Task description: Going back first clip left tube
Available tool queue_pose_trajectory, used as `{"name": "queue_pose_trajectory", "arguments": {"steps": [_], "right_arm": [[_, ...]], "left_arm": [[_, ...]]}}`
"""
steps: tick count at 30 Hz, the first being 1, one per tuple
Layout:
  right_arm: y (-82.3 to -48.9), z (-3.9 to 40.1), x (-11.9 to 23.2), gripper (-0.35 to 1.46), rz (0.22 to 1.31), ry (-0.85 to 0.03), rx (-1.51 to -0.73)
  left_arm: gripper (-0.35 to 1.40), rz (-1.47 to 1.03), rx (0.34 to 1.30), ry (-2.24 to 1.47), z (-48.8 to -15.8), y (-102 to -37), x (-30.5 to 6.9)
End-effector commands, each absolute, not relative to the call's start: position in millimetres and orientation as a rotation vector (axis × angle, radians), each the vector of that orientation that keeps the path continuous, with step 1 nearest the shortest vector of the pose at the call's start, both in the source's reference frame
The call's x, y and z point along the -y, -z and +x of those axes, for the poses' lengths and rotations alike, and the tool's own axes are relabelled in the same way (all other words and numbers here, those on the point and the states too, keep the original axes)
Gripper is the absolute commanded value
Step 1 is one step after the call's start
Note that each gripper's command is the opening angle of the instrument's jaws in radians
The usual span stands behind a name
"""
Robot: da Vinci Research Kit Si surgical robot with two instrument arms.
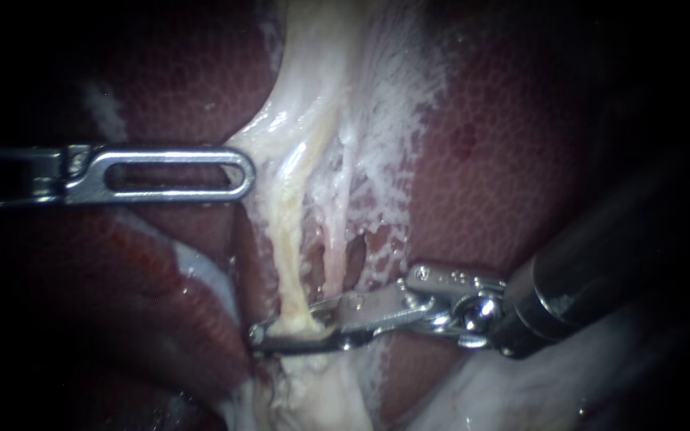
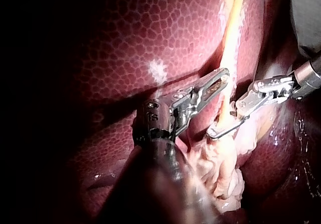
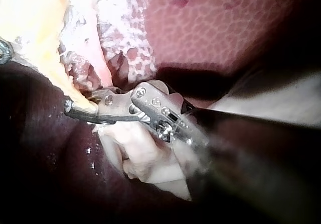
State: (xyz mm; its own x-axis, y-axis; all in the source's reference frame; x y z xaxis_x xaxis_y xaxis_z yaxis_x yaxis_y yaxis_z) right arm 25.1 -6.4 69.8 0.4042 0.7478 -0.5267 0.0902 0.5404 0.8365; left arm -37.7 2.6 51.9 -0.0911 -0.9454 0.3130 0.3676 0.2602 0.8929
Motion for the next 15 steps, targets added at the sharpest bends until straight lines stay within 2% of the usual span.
{"name": "queue_pose_trajectory", "arguments": {"steps": [1,15], "right_arm": [[-69.8,25.1,6.4,-0.35,0.932,-0.502,-1.095],[-69.6,25.2,6.5,-0.34,0.932,-0.502,-1.095]], "left_arm": [[-0.35,0.657,1.169,1.241,-37.7,-51.9,-2.6],[-0.35,0.657,1.169,1.241,-37.7,-51.8,-2.6]]}}
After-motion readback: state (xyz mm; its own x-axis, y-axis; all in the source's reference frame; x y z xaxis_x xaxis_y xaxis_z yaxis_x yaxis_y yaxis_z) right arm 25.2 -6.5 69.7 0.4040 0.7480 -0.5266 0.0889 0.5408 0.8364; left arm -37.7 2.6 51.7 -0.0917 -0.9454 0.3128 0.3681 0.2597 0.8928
